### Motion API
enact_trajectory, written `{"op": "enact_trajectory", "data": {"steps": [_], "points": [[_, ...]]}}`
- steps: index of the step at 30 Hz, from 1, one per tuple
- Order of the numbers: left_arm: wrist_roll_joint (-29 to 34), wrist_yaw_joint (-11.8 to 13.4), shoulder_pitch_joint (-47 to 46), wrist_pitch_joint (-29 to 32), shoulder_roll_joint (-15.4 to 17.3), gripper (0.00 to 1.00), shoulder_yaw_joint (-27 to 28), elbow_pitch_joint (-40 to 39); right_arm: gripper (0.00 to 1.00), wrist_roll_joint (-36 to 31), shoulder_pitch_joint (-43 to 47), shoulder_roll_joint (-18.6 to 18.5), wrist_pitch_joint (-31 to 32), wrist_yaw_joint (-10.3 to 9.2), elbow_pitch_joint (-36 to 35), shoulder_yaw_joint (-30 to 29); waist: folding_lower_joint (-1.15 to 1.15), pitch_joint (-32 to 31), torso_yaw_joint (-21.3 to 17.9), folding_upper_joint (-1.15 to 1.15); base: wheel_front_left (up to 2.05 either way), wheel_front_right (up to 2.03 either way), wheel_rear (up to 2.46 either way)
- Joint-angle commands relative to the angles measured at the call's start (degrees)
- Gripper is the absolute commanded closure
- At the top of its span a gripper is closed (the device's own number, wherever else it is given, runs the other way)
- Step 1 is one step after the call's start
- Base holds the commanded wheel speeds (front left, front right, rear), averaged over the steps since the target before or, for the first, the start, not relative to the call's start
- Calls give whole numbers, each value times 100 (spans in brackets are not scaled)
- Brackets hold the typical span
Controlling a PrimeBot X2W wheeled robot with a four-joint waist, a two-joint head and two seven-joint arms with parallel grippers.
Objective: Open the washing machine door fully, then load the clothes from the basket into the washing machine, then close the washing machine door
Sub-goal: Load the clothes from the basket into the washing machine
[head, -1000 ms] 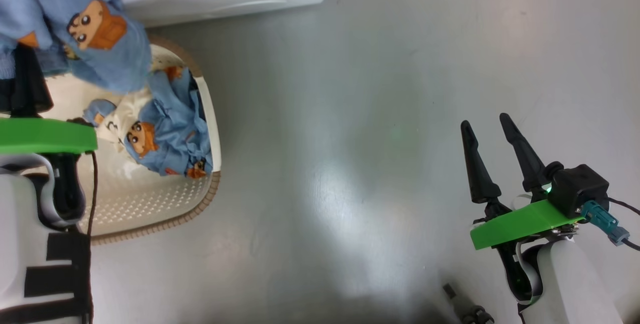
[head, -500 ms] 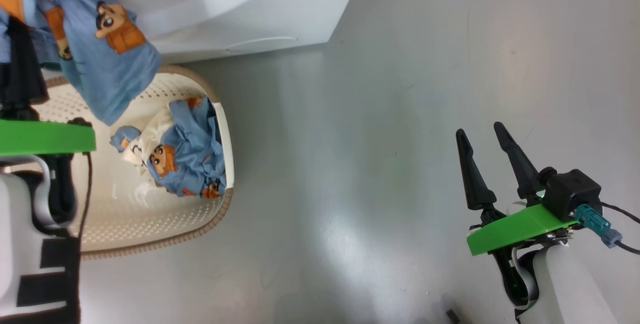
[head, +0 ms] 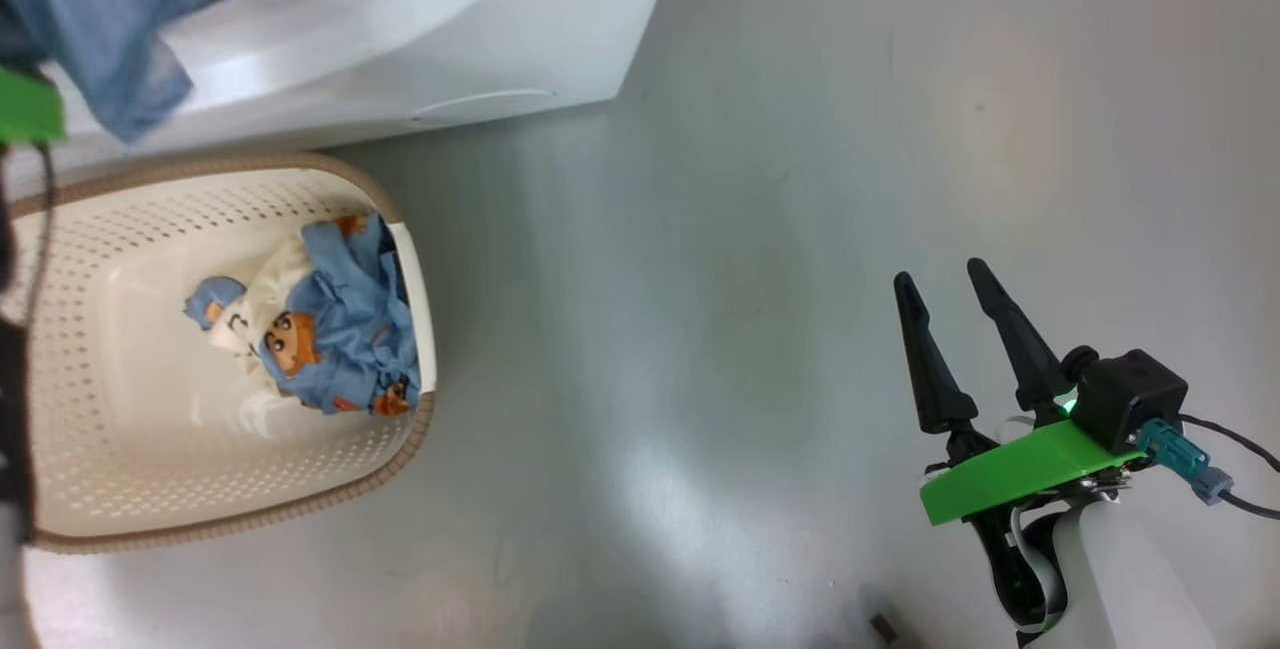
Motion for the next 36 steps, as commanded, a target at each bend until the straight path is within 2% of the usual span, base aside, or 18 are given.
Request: {"op": "enact_trajectory", "data": {"steps": [1, 11, 20, 23, 29, 36], "points": [[72, -15, -286, 81, 364, 100, 77, 29, 0, 66, 109, 24, -27, 9, -132, 160, 0, 129, -93, 0, 0, 0, 0], [68, -15, -1483, 564, 727, 100, -90, 1074, 0, 353, 6, 24, -27, 9, -166, 339, 0, 610, -348, 0, 0, 0, 0], [218, 0, -2250, 699, 999, 100, -302, 1570, 0, 526, -76, 24, -27, 9, -204, 467, 0, 965, -478, 0, 0, 0, 0], [222, 27, -2373, 578, 1032, 100, -286, 1630, 0, 552, -82, 24, -27, 9, -196, 490, 0, 998, -496, 0, 0, 0, 0], [452, 97, -2849, -49, 1169, 100, -349, 1536, 0, 595, -104, 24, -27, 9, -207, 543, 0, 1113, -538, 0, 0, 0, 0], [701, 107, -2993, -147, 1234, 100, -285, 902, 0, 634, -172, 24, -27, 9, -220, 591, 0, 1206, -577, 0, 0, 0, 0]]}}
